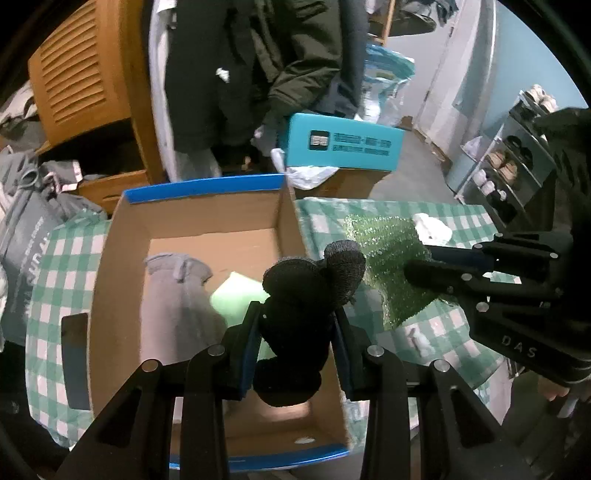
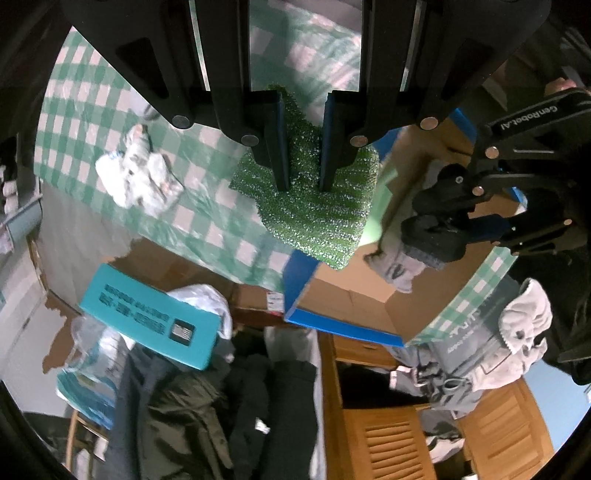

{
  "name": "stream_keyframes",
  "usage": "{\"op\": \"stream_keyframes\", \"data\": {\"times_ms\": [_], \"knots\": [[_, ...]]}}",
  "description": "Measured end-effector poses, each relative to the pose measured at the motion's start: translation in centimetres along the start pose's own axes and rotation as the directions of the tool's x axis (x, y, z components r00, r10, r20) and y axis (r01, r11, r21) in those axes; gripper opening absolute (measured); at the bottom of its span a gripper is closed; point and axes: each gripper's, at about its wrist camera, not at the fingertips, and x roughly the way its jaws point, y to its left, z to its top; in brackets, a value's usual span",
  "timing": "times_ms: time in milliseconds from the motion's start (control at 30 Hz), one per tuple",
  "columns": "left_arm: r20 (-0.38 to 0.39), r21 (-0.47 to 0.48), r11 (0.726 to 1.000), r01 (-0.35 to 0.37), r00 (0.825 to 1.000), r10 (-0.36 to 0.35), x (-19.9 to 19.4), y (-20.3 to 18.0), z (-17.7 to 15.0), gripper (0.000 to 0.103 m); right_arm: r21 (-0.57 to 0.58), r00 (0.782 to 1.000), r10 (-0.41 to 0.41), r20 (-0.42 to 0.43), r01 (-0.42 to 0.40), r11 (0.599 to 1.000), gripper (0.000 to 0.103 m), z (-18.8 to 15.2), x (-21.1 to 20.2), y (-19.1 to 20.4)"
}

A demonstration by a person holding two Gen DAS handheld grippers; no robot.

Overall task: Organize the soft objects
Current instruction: 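Carry the green scrubber with the right tool while the left tool carries the black item to the box, then open both tools to drop the scrubber and black item into the box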

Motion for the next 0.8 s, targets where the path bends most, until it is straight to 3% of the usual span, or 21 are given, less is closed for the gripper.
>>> {"op": "stream_keyframes", "data": {"times_ms": [800], "knots": [[-0.026,-0.147,0.984,-0.097,0.995,0.094,0.1,8.8,-1.4,0.036,-0.124,0.995,0.074,-0.066,-0.082,0.989,0.014,4.9,5.7,7.9]]}}
